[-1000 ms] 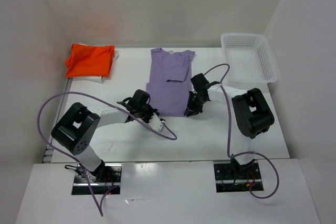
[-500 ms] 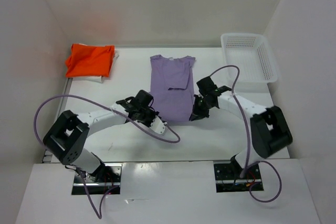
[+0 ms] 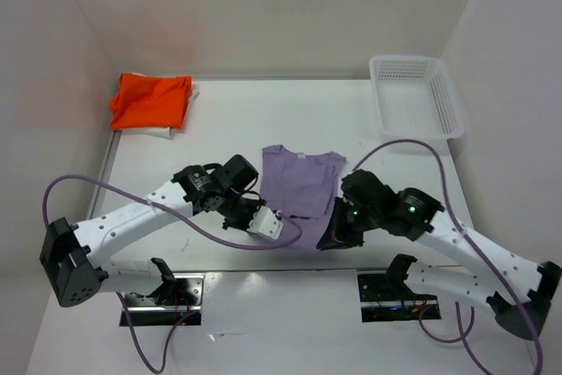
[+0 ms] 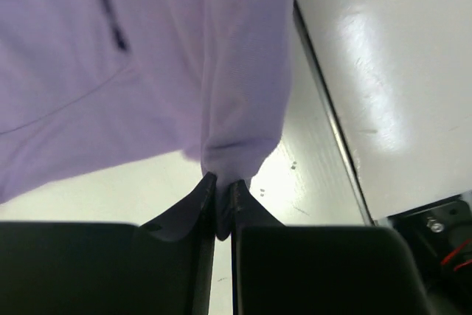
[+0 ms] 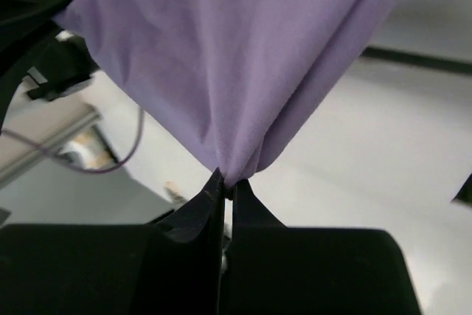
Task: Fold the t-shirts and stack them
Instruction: Fold the long partially folded tshirt into a neat square, then put the neatly folded tshirt into the corner of the board with the left arm
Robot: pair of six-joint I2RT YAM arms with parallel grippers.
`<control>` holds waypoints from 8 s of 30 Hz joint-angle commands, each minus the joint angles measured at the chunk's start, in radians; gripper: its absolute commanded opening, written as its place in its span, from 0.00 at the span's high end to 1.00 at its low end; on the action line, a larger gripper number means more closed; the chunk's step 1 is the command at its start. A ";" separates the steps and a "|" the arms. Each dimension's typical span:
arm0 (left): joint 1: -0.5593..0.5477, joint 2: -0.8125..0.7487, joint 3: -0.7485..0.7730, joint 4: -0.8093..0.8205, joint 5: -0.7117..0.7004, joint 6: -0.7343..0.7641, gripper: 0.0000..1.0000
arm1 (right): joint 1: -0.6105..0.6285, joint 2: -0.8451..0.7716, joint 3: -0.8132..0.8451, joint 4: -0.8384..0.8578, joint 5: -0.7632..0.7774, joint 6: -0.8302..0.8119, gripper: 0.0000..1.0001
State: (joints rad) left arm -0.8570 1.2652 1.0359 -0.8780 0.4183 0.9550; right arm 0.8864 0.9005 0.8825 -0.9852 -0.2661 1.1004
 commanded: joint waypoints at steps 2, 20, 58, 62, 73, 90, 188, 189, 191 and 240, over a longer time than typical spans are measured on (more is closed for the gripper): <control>0.010 -0.030 0.107 -0.115 0.109 -0.156 0.94 | 0.006 -0.060 0.114 -0.185 0.063 0.138 1.00; 0.280 0.396 0.434 0.326 0.123 -0.297 0.96 | -0.607 0.293 0.348 -0.107 0.246 -0.365 1.00; 0.546 0.612 0.503 0.366 0.210 -0.847 0.00 | -0.652 0.718 0.471 0.289 0.272 -0.599 0.07; 0.558 0.740 0.587 0.444 0.336 -0.972 0.00 | -0.652 0.652 0.372 0.341 0.263 -0.568 0.07; 0.493 0.887 0.639 0.533 0.008 -1.067 0.00 | -0.632 0.587 0.245 0.343 0.248 -0.517 0.07; 0.513 0.803 0.515 0.582 0.085 -1.073 0.82 | -0.632 0.578 0.216 0.333 0.262 -0.508 0.07; 1.153 1.586 2.075 0.060 -0.810 -0.302 0.63 | -0.632 0.578 0.331 0.178 0.433 -0.528 0.11; 1.144 1.587 2.022 0.080 -0.823 -0.292 0.53 | -0.623 0.578 0.343 0.178 0.433 -0.528 0.11; 1.144 1.626 2.101 0.070 -0.814 -0.324 0.36 | -0.623 0.589 0.352 0.168 0.424 -0.528 0.11; 0.296 0.094 0.050 0.126 -0.454 -0.699 0.00 | -0.604 0.184 0.219 0.200 0.419 -0.680 0.00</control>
State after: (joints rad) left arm -0.5373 1.3926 1.0370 -0.7853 0.0433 0.2188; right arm 0.2726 1.1263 1.1240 -0.8238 0.1596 0.4500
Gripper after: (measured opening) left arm 1.001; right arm 0.999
